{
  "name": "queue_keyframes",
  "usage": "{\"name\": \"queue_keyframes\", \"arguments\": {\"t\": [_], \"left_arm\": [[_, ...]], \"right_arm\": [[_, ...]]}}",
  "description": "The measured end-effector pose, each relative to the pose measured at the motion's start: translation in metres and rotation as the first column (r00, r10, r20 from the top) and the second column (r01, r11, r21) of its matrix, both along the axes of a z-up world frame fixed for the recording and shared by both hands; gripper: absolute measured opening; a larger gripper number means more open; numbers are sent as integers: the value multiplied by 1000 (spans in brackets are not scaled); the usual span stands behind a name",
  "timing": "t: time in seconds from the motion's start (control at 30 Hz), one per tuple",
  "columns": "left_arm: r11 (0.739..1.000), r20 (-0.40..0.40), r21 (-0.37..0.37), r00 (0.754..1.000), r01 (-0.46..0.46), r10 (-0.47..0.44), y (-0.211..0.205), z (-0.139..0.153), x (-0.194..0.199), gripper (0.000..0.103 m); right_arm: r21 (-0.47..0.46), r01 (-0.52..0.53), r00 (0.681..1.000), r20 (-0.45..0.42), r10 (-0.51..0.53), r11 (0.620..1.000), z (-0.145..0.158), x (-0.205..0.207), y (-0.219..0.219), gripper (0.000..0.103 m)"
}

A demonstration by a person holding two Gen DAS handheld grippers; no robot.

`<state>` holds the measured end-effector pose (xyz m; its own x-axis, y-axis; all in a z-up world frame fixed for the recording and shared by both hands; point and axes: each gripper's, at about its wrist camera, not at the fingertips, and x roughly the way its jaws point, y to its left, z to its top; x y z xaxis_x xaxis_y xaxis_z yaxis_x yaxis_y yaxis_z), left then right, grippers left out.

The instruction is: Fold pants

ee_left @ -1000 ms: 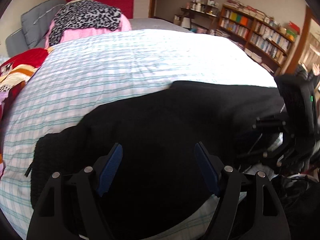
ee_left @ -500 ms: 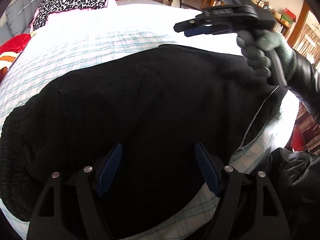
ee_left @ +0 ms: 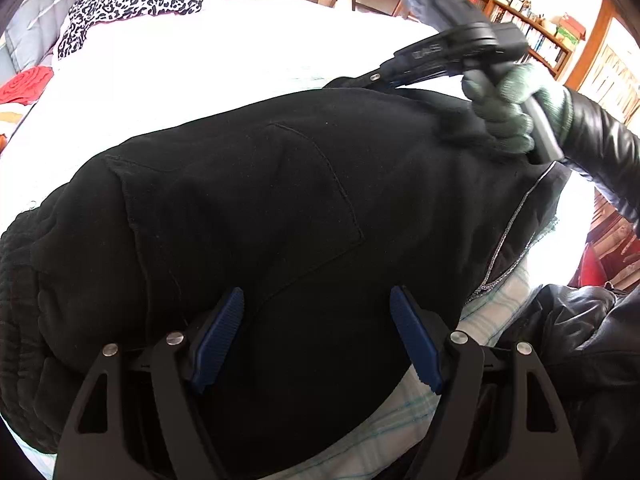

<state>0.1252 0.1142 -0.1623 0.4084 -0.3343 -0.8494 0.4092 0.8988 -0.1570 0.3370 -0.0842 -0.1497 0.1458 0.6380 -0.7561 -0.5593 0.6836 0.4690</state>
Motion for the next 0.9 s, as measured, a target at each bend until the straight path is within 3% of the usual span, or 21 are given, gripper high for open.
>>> {"name": "queue_keyframes", "arguments": {"t": [0.17, 0.27, 0.4, 0.6, 0.73, 0.77, 0.9], "left_arm": [[999, -19, -31, 999, -35, 35, 13, 14, 4, 75], [996, 15, -40, 997, -79, 80, 32, 29, 5, 75], [988, 92, 14, 984, -156, 154, 57, 47, 8, 75], [959, 105, 47, 956, -281, 275, 102, 45, 17, 75], [958, 106, 57, 956, -282, 275, 117, 39, 16, 75], [958, 111, 66, 956, -278, 270, 113, 36, 18, 75], [957, 114, 64, 955, -282, 274, 111, 32, 22, 75]], "right_arm": [[15, -76, 995, 73, 75, 997, 25, -37, -6, 5], [-31, -112, 990, 80, 115, 993, 21, -51, 0, 5], [-88, -108, 990, 80, 116, 990, 3, -53, 9, 7], [-82, -52, 998, 37, 55, 995, -10, -36, 15, 32], [-33, -6, 1000, -31, 5, 999, -15, -23, 13, 36], [-17, 11, 999, -46, -12, 1000, -17, -20, 12, 36], [93, 114, 993, -55, -109, 989, -5, -2, 5, 5]]}}
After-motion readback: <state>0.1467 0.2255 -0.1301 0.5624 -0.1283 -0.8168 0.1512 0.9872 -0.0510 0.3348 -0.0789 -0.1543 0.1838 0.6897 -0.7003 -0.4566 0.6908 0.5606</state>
